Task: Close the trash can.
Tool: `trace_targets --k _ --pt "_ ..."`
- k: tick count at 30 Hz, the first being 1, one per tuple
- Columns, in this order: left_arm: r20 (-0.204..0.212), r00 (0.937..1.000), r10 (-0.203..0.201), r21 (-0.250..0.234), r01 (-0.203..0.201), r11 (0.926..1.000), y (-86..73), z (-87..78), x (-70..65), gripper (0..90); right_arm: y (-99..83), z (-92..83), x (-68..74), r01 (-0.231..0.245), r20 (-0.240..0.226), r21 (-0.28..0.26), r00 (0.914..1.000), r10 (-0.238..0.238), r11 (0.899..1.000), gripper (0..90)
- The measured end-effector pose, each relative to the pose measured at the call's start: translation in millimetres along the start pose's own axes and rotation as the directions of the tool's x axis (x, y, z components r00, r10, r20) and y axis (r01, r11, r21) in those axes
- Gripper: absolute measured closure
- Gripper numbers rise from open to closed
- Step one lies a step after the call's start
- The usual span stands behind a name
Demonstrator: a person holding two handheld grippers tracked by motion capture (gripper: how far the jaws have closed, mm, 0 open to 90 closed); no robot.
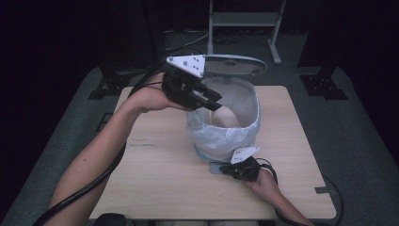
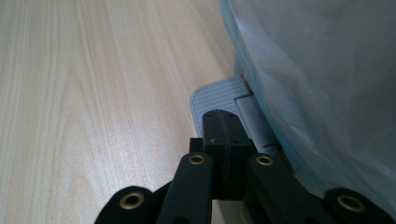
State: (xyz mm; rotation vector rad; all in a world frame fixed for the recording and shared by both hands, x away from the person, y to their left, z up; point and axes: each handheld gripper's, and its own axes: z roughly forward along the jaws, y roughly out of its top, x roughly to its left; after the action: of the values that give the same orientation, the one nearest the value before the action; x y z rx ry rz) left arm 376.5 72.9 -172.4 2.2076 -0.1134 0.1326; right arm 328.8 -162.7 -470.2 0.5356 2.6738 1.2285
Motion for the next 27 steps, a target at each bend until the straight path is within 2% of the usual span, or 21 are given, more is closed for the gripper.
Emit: trace_targets --k 4,10,21,27 --pt "0.008 0.9996 -0.028 -0.013 0.028 0.9995 -9.9 -4.8 -0.2 64.6 0.2 -0.1 0.4 -0.003 0.003 0.002 1.0000 0.003 1.000 89.9" --pt "0.009 0.9989 -0.047 -0.020 0.047 0.9987 -21.1 -11.8 -3.1 61.7 0.3 0.0 0.7 -0.006 0.005 0.003 1.0000 0.006 1.000 89.9" --pt "-0.036 0.9955 -0.088 -0.011 0.087 0.9961 -43.7 -29.6 -7.1 53.4 0.2 -0.1 0.3 -0.001 0.004 0.002 1.0000 0.001 1.000 89.9" --pt "-0.029 0.9933 -0.112 -0.024 0.111 0.9935 -58.1 -37.5 -10.1 46.5 0.4 -0.3 0.7 -0.003 0.008 0.005 1.0000 0.003 1.000 89.9"
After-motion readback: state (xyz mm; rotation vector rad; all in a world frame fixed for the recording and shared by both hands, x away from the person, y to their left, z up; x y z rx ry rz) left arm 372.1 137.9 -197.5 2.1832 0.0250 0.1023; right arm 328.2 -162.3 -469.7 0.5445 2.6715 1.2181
